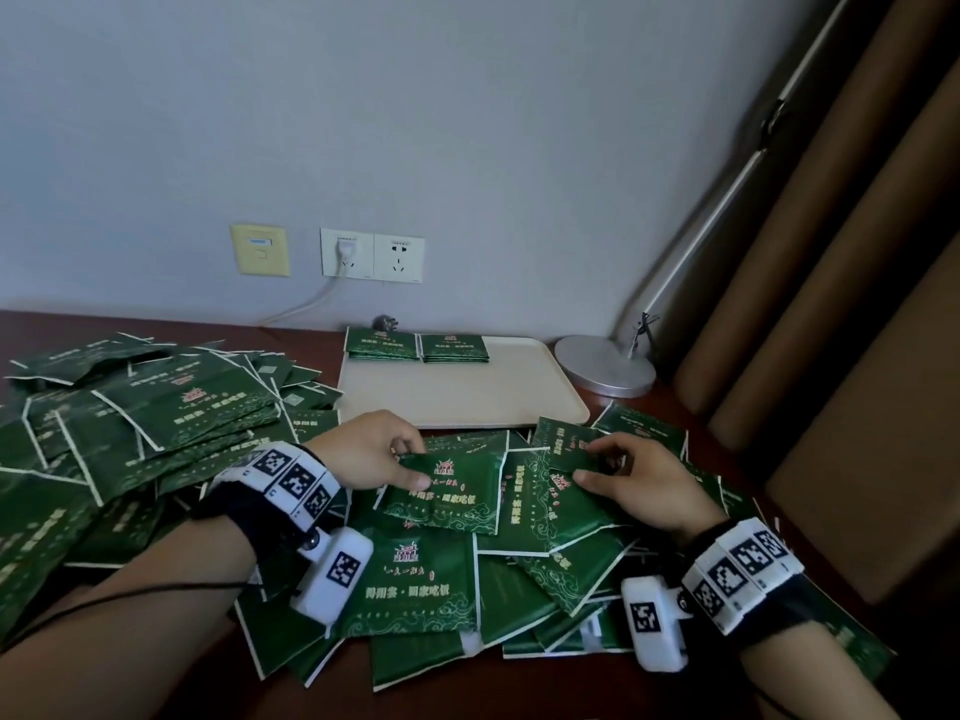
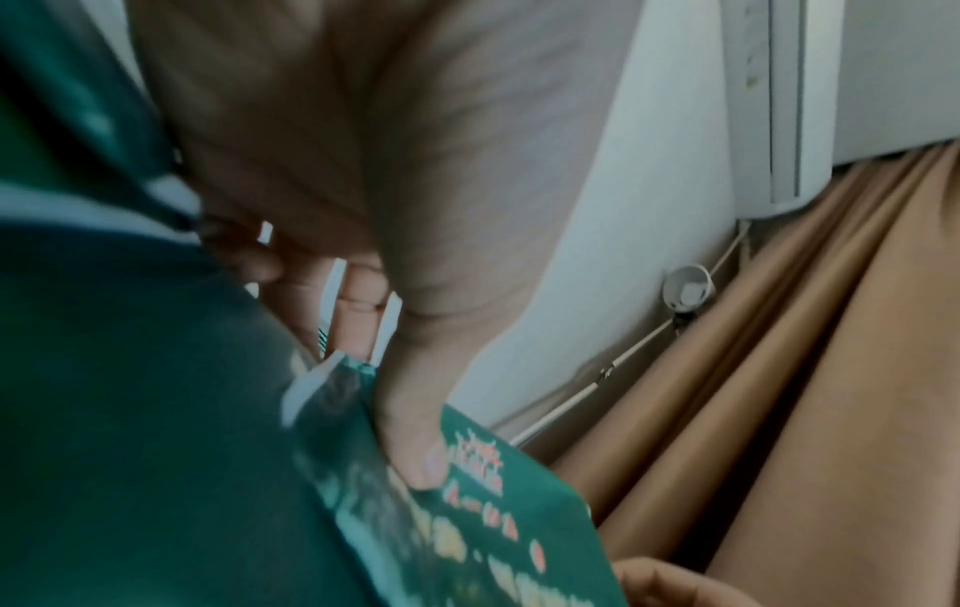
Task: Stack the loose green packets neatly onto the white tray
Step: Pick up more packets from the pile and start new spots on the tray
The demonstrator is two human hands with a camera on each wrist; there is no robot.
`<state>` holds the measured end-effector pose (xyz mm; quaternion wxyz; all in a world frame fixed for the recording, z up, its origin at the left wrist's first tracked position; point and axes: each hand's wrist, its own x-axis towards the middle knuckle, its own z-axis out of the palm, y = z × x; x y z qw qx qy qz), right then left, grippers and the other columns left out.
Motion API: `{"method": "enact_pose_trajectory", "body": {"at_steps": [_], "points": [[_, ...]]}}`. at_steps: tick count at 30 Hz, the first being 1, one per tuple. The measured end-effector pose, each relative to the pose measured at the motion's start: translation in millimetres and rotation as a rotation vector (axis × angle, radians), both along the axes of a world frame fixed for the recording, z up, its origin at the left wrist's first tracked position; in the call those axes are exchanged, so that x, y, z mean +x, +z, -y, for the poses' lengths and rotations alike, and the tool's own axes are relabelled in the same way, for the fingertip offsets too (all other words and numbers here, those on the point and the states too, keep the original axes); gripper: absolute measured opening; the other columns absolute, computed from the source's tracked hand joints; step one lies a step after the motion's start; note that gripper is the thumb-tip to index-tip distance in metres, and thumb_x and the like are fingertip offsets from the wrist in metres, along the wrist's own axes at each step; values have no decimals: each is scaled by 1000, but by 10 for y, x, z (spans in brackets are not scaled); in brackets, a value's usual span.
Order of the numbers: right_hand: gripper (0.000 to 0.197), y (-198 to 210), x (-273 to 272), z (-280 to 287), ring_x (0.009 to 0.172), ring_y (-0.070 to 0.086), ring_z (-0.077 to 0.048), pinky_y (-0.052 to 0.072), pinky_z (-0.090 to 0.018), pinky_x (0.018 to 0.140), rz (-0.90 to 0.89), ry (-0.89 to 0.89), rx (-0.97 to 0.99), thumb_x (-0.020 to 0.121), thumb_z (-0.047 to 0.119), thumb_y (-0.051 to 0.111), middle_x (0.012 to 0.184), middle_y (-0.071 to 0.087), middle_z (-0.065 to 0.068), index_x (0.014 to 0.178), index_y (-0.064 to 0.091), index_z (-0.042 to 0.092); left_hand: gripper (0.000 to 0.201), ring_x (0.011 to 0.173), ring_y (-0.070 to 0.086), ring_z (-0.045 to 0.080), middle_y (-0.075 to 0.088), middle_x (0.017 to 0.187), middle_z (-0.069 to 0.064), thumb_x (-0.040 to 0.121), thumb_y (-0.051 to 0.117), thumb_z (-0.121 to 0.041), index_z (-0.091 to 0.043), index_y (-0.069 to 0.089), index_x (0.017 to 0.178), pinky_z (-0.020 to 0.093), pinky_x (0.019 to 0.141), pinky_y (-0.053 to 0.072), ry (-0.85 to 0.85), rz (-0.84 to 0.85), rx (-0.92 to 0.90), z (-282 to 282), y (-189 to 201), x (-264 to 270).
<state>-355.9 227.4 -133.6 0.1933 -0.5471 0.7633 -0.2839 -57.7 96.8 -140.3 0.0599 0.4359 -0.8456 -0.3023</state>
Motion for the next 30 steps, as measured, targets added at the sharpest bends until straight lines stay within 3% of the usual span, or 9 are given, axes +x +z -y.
{"method": "enact_pose_trajectory", "body": {"at_steps": [6, 10, 14, 19, 22, 25, 28, 29, 30], "points": [[37, 130, 104, 19, 86, 58, -1, 45, -17, 74, -84, 44, -3, 76, 42, 82, 98, 63, 13, 107, 66, 31, 10, 81, 65, 4, 72, 85, -13, 78, 83, -28, -25, 76, 84, 24, 78, 46, -5, -121, 21, 211, 232, -44], [38, 216, 231, 6, 90, 60, 0, 50, -24, 84, -144, 115, -10, 74, 47, 81, 100, 64, 17, 106, 66, 36, 8, 74, 63, 12, 75, 84, 2, 80, 80, -31, -29, 73, 80, 27, 74, 48, -54, -141, 54, 410, 392, -21], [43, 345, 395, 76, 101, 57, 1, 46, -21, 84, -211, 256, 71, 75, 51, 79, 110, 58, 21, 112, 61, 40, 8, 71, 66, 13, 76, 87, -1, 87, 72, -15, -12, 65, 86, 27, 61, 54, -61, -305, 105, 501, 424, 6], [42, 533, 498, 313, 104, 56, -8, 48, -33, 93, -354, 391, 277, 75, 55, 77, 111, 58, 15, 106, 53, 38, 11, 54, 59, -2, 73, 81, -4, 89, 70, -14, -7, 62, 92, 21, 49, 46, 61, -463, 84, 560, 425, -16], [53, 506, 559, 508, 103, 57, -12, 49, -35, 92, -375, 424, 335, 72, 49, 83, 111, 58, 10, 111, 50, 34, 9, 39, 43, 1, 72, 89, 12, 90, 70, -16, -12, 62, 92, 15, 40, 35, 100, -537, 56, 552, 457, -14], [68, 421, 602, 634, 104, 57, -13, 49, -31, 89, -356, 459, 386, 66, 36, 89, 114, 57, 10, 120, 48, 31, 12, 42, 43, 4, 73, 99, 13, 90, 70, -13, -15, 63, 99, 17, 45, 36, 102, -497, 12, 514, 504, -12], [68, 367, 603, 672, 100, 58, -11, 46, -25, 81, -287, 476, 374, 66, 25, 90, 110, 57, 11, 119, 48, 35, 19, 42, 51, -5, 70, 110, 6, 90, 67, -2, -11, 60, 105, 9, 47, 38, 67, -366, 29, 467, 537, -7], [66, 364, 598, 672, 98, 58, -11, 46, -24, 80, -258, 474, 346, 68, 20, 89, 107, 57, 11, 118, 49, 36, 21, 54, 59, -4, 70, 111, 2, 89, 68, -1, -16, 60, 100, 14, 58, 45, 44, -311, 21, 468, 538, 0], [64, 356, 594, 666, 95, 58, -10, 47, -23, 78, -231, 466, 309, 70, 15, 87, 103, 56, 12, 117, 50, 36, 24, 72, 67, 7, 71, 109, -1, 87, 68, 0, -20, 59, 95, 21, 71, 49, 20, -259, 11, 466, 535, 12]]}}
